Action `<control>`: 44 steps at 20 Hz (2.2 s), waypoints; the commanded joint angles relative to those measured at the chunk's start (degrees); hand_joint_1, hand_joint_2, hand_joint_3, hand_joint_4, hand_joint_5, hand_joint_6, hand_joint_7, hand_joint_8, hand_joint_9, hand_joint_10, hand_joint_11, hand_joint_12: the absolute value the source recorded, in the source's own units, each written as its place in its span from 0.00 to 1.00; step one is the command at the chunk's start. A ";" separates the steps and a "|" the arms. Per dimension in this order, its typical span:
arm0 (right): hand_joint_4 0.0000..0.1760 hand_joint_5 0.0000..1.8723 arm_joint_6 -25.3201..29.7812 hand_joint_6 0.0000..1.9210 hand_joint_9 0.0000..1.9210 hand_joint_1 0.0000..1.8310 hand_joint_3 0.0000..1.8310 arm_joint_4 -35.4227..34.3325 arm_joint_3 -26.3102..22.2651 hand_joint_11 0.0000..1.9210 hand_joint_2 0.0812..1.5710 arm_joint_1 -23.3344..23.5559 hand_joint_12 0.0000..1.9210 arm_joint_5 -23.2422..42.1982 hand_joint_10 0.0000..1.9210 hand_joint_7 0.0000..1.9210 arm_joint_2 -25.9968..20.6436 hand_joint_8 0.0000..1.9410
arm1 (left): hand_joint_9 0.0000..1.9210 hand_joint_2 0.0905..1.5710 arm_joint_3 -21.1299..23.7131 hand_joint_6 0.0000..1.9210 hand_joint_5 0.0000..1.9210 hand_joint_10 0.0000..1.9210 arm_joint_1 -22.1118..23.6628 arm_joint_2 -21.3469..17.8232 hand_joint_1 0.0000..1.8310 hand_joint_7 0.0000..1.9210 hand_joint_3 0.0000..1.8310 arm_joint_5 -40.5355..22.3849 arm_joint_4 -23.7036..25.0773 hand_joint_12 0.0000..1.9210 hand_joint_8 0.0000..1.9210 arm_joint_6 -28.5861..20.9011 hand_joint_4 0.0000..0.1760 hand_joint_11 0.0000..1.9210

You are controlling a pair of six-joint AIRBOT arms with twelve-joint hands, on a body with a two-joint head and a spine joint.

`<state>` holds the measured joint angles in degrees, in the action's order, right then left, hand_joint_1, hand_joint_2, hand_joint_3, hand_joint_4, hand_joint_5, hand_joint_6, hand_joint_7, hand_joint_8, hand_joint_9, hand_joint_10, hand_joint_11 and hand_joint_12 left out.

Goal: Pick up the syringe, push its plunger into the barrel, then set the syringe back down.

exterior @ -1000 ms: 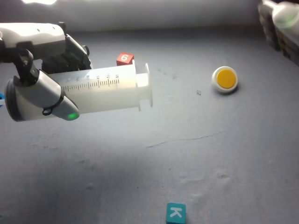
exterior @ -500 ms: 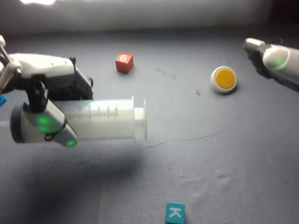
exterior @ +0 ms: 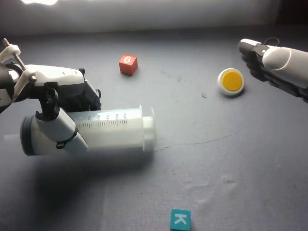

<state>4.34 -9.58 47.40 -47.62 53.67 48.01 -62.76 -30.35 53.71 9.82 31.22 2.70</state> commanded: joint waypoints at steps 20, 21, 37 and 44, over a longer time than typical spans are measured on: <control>0.00 0.04 0.12 0.00 0.01 0.00 0.00 0.81 -0.71 0.02 0.68 -1.13 0.01 6.95 0.00 0.03 0.03 0.00 | 0.16 0.65 4.26 0.00 0.12 0.01 5.01 -8.05 0.00 0.16 0.00 -18.49 11.54 0.38 0.01 -0.57 0.00 0.00; 0.00 0.05 0.17 0.00 0.01 0.00 0.00 1.45 -0.94 0.02 0.68 -1.61 0.01 6.98 0.00 0.03 -0.12 0.00 | 0.17 0.66 4.19 0.00 0.13 0.01 4.81 -9.41 0.00 0.17 0.00 -22.60 14.48 0.41 0.01 -0.57 0.00 0.00; 0.77 0.75 1.62 1.00 0.87 0.58 0.00 6.64 -4.85 0.93 0.89 -1.95 1.00 8.06 1.00 0.82 -3.96 1.00 | 0.90 0.89 2.37 1.00 0.83 1.00 5.57 -22.45 0.64 0.87 0.01 -63.94 31.28 1.00 1.00 -0.54 0.78 0.90; 1.00 0.74 -5.95 1.00 0.86 0.55 0.00 9.17 -4.96 0.93 0.90 -1.44 1.00 4.28 1.00 0.81 -5.60 1.00 | 0.89 0.88 -0.57 1.00 0.83 1.00 5.00 -22.33 0.64 0.86 0.01 -74.20 36.12 1.00 1.00 -0.53 0.49 0.89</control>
<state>-2.07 -0.47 42.30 -49.76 51.86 42.81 -63.31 -25.96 31.51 -60.10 71.70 1.93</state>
